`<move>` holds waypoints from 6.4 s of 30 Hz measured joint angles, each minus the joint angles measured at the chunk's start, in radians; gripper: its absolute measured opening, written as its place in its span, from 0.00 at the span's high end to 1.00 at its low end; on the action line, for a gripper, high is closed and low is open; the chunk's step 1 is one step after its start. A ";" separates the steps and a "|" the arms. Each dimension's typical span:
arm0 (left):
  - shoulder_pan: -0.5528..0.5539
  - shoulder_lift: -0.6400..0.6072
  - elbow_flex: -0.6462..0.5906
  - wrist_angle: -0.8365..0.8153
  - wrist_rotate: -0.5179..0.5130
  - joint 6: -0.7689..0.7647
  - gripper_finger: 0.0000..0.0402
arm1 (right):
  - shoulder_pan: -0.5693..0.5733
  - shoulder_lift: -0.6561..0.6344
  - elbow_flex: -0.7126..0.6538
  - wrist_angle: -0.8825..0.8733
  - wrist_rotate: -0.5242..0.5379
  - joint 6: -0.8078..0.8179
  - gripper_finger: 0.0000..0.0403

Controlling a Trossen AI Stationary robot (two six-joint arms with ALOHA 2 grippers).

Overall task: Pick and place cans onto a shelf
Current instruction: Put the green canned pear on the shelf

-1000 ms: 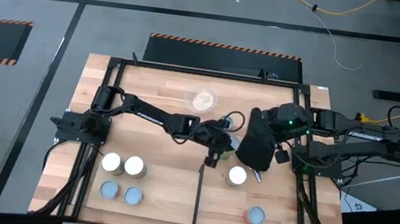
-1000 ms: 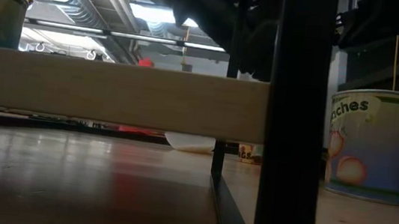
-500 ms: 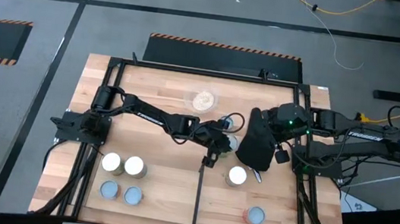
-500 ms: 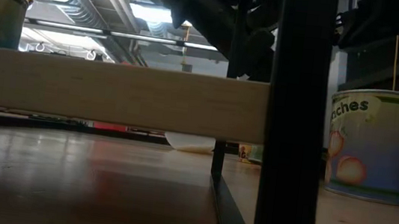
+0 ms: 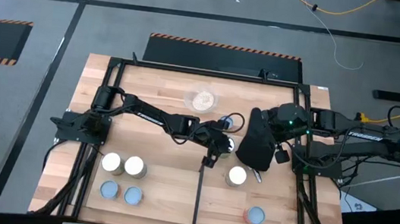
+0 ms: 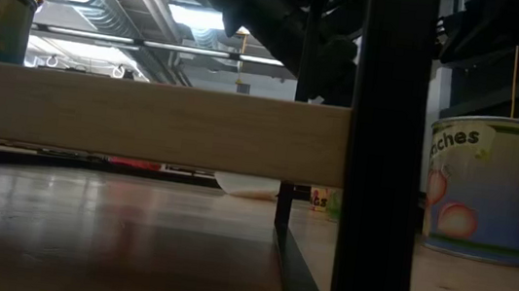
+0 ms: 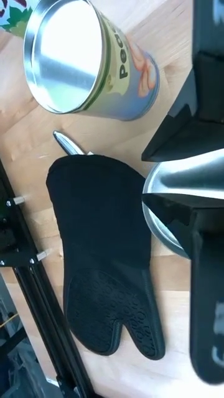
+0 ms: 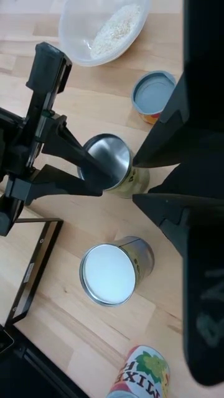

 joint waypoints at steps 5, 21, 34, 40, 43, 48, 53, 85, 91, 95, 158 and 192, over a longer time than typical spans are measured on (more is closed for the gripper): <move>0.000 0.000 0.000 0.022 -0.037 -0.007 0.77 | 0.000 0.000 0.000 0.000 0.000 0.000 0.79; 0.016 0.000 0.201 -0.064 -0.061 0.003 0.78 | 0.000 0.000 0.000 -0.001 -0.001 0.026 0.79; 0.151 -0.002 0.505 -0.808 0.205 0.326 0.78 | 0.000 0.000 0.000 -0.001 -0.001 0.026 0.79; 0.192 -0.002 0.495 -0.928 0.280 0.484 0.78 | 0.000 0.000 0.000 -0.001 -0.001 0.026 0.79; 0.193 -0.002 0.473 -0.933 0.306 0.548 0.78 | 0.000 0.000 0.000 -0.001 0.000 0.026 0.79; 0.182 -0.002 0.467 -0.928 0.364 0.662 0.78 | 0.000 0.000 0.000 -0.001 0.000 0.024 0.79; 0.157 -0.002 0.467 -0.917 0.365 0.818 0.78 | 0.000 0.000 0.000 -0.001 0.000 0.024 0.79; 0.127 0.133 0.466 -0.855 0.257 1.049 0.78 | 0.000 0.001 0.001 0.007 0.008 0.025 0.79; 0.127 0.154 0.468 -0.826 0.258 1.049 0.78 | 0.000 0.001 0.001 0.007 0.008 0.025 0.79; 0.127 0.155 0.469 -0.826 0.258 1.049 0.79 | 0.000 0.001 0.001 0.007 0.008 0.025 0.79; -0.294 -0.476 0.078 -1.091 -0.078 -0.102 1.00 | 0.000 0.021 0.001 0.010 0.008 0.177 0.79; -0.629 -0.479 -0.103 -0.936 -0.298 -0.452 1.00 | 0.000 0.021 0.001 0.056 0.008 0.182 0.79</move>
